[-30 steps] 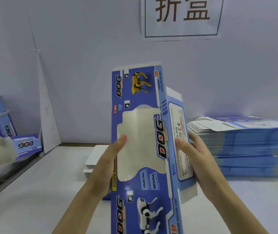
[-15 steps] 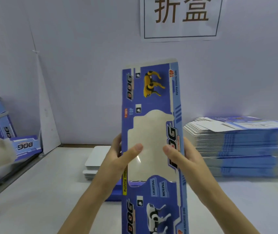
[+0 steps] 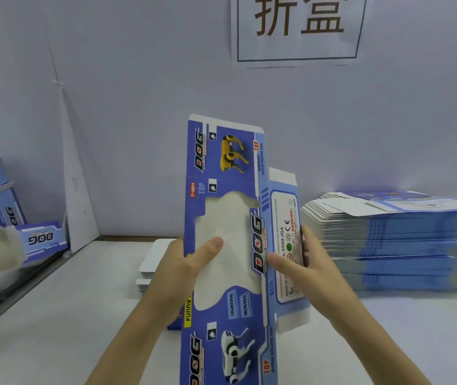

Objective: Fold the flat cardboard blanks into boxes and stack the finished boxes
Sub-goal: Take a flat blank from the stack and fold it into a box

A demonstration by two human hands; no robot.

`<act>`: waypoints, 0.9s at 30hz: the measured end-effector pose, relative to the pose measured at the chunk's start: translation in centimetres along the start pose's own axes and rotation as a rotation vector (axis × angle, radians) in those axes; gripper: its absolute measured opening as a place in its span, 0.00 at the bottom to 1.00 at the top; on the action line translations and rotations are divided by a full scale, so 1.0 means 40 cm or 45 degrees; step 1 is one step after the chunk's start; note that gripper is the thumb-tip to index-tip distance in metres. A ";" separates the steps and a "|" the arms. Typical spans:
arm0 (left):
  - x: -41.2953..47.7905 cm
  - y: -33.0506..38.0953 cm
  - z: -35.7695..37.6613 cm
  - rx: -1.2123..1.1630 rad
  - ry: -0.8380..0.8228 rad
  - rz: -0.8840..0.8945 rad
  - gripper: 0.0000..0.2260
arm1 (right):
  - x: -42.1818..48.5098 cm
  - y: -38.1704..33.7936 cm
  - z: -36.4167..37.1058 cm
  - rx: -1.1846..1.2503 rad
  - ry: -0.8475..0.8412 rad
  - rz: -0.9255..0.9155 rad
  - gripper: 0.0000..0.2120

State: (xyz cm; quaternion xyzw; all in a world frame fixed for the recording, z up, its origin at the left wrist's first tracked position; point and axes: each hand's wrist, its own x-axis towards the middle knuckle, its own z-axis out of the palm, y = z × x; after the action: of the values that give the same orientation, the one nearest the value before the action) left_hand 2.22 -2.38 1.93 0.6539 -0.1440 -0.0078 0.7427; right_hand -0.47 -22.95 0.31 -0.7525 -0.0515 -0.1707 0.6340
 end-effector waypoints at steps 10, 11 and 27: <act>0.030 0.001 -0.080 -0.204 -0.025 -0.232 0.23 | 0.007 0.018 -0.067 -0.308 -0.202 -0.334 0.36; 0.032 -0.001 -0.081 -0.207 -0.044 -0.264 0.22 | 0.008 0.018 -0.065 -0.381 -0.212 -0.346 0.41; 0.030 0.016 -0.060 -0.101 0.179 -0.024 0.14 | -0.001 0.026 -0.031 -0.568 -0.161 -0.581 0.41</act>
State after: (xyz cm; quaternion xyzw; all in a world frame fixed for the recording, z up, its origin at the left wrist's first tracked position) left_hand 3.79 -0.20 2.55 0.6243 -0.0850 0.0255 0.7762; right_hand -0.45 -24.36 -0.49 -0.8510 -0.2195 -0.2683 0.3945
